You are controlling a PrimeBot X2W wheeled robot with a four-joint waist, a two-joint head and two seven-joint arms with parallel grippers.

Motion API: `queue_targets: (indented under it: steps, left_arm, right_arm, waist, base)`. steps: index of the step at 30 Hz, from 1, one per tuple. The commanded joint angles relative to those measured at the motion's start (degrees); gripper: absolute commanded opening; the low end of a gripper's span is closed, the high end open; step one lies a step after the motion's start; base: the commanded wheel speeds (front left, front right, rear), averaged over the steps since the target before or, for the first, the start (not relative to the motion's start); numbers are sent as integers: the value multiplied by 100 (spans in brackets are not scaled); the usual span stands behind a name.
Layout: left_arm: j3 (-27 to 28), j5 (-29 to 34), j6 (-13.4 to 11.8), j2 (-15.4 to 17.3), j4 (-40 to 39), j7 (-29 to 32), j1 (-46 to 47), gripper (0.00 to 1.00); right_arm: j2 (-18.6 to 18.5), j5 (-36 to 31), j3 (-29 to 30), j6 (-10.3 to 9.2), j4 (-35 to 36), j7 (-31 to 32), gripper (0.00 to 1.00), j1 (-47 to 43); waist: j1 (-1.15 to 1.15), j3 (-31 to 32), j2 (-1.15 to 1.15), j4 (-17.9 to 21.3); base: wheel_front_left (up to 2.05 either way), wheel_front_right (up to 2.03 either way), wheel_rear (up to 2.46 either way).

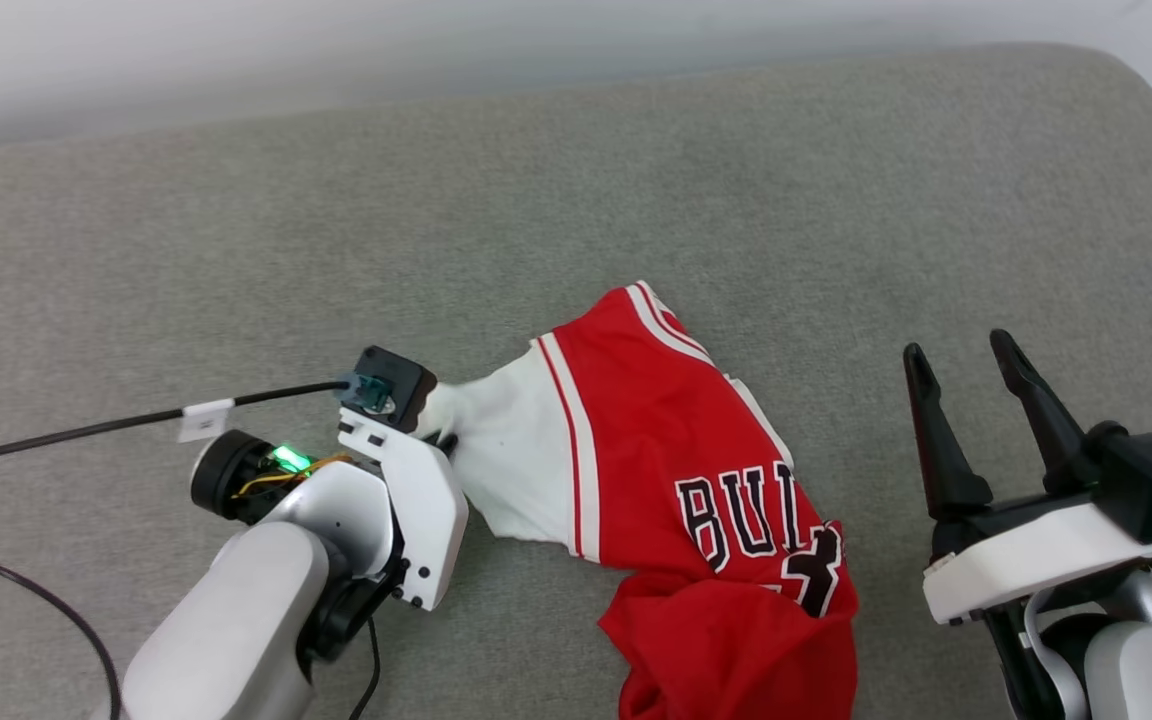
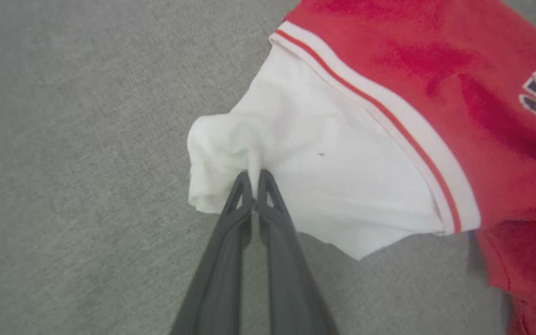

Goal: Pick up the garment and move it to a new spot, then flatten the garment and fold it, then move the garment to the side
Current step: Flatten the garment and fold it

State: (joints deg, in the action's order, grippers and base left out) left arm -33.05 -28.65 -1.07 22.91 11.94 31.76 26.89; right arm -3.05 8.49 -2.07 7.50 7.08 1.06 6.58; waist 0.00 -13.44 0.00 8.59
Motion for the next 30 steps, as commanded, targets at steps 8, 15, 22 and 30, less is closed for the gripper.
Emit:
queue_targets:
  steps: [8, 15, 22, 30]
  left_arm:
    - [482, -4, -737, 457, -1226, -486, -1130, 0]
    - [852, -412, -1193, 626, -1232, -500, -2198, 0]
    - [858, -620, -1231, 297, -952, -741, -2372, 100]
    - [1134, -265, -1517, 6, -1203, -2031, -2232, 100]
  right_arm:
    - [24, -31, 359, -2, 64, 182, 100, -238]
    - [23, -32, 439, -2, 184, 328, 100, -359]
    - [24, 32, 425, -2, 195, 392, 100, -456]
    - [24, 87, 463, -2, 104, 500, 100, -643]
  waist:
    - [0, 358, 0, -536]
    - [0, 449, 0, -749]
    - [0, 580, 0, -772]
    - [0, 934, 0, -767]
  base:
    - [0, 0, 0]
    - [0, 0, 0]
    - [0, 0, 0]
    - [0, 0, 0]
